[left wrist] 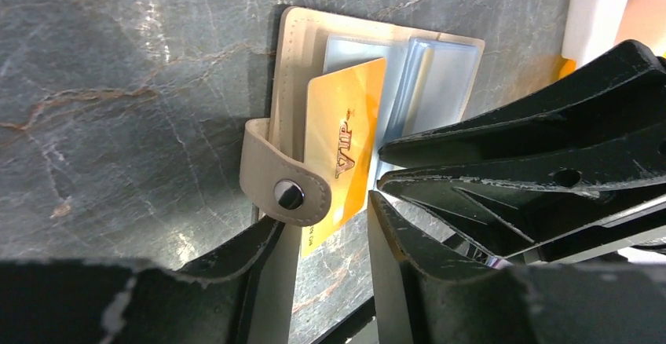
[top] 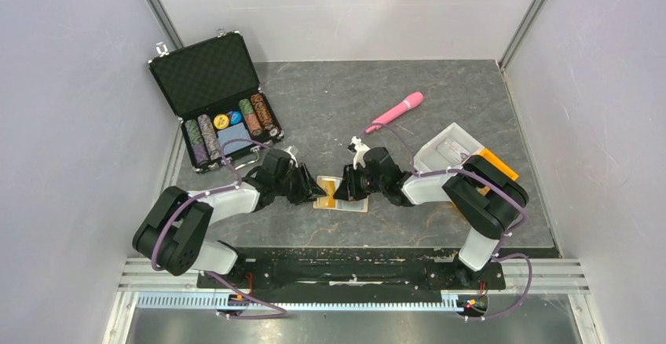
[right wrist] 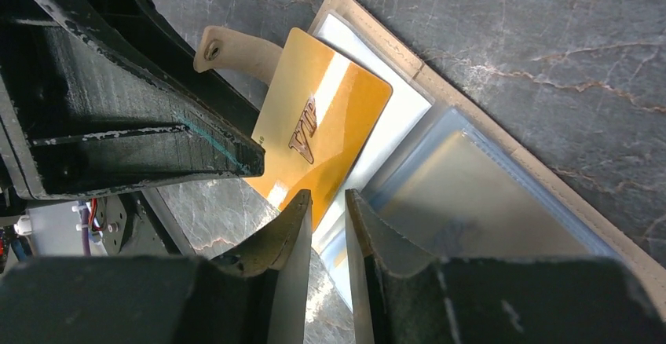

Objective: Take the credit cards out of the card holder
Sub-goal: Pick up the credit card from the card holder.

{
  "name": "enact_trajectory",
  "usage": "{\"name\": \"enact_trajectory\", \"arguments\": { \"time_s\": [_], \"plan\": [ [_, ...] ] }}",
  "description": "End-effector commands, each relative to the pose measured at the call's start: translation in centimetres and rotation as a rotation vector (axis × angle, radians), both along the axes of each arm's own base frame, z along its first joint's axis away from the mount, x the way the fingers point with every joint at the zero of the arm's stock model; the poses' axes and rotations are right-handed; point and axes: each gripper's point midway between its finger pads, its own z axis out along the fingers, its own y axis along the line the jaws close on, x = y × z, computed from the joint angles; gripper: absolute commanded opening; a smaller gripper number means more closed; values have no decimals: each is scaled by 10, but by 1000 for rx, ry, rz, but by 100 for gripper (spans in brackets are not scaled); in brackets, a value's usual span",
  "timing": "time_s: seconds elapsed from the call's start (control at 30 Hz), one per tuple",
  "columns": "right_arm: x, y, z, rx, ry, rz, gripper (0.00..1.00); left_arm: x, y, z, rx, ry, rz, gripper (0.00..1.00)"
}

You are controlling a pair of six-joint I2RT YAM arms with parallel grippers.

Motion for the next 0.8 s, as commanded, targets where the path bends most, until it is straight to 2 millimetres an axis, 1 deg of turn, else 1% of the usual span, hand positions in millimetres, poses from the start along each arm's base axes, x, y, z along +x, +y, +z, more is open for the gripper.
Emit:
{"name": "enact_trajectory", "arguments": {
  "time_s": [0.0,0.07,0.17,0.23,0.4,0.47,0.5,0.57,0.67,0.77],
  "plan": [
    [4,7,2,29,-11,-16,24,4,-10,10,-61,-67,-49,42],
    [3,5,0,29,-5,-21,24,4,-13,12,-86,-73,-56,39],
    [2,4,-1,25,-4,-25,24,3,-15,16,-103,-75,-59,32],
    [2,3,-1,24,-7,-23,24,3,-15,19,-109,-75,-60,23],
    [4,3,9,30,-43,-10,24,0,-15,24,-116,-71,-57,4],
    [6,-2,14,21,-70,-6,25,-1,-15,27,-115,-68,-57,2],
    [7,-7,20,23,-95,-3,27,-2,-13,28,-110,-64,-55,2],
    [11,-16,36,33,-154,0,29,-4,-11,30,-97,-59,-55,2],
    [14,-29,59,28,-251,32,35,-7,-10,40,-96,-67,-65,2],
    [14,-42,73,12,-317,60,38,-12,-4,43,-56,-50,-78,2]
  ]
}}
